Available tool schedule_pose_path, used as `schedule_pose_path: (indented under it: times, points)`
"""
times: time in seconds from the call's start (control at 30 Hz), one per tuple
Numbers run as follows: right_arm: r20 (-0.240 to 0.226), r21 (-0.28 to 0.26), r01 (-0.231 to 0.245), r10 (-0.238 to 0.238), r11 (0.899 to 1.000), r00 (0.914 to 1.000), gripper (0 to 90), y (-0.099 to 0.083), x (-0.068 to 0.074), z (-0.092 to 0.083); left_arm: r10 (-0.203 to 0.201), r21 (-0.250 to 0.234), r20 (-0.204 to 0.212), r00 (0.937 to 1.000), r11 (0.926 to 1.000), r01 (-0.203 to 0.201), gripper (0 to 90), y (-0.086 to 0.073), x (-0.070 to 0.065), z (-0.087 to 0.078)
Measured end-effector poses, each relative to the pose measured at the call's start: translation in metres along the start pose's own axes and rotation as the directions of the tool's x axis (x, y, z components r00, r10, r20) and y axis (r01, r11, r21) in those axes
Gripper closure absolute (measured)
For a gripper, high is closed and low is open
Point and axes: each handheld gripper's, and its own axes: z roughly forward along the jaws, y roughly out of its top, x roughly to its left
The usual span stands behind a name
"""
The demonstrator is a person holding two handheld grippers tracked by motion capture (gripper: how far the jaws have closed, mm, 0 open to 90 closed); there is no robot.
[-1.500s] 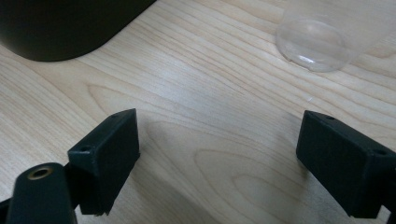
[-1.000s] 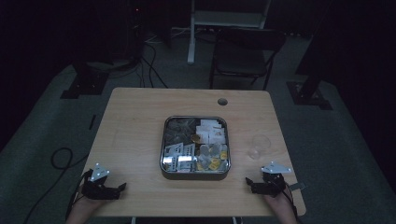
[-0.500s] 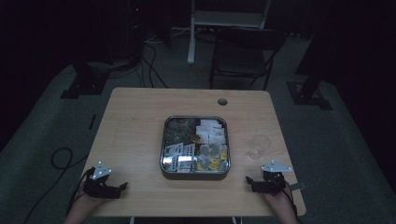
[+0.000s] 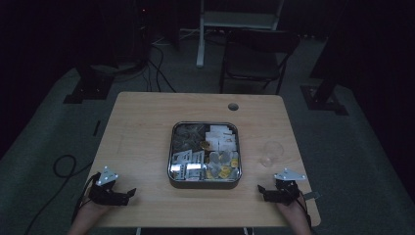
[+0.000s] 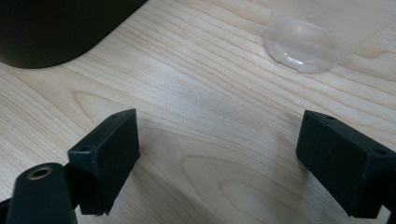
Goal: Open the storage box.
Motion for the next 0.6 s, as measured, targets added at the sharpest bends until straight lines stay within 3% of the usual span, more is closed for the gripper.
schedule_pose_path:
  times: [0.6]
  points:
    - [0.0,0.0,0.0,0.0,1.0,1.0,12.8,0.0,0.0,0.0,0.069,-0.028,0.066,0.9954,0.9973,-0.067,1.5,0.037,-0.015,0.01]
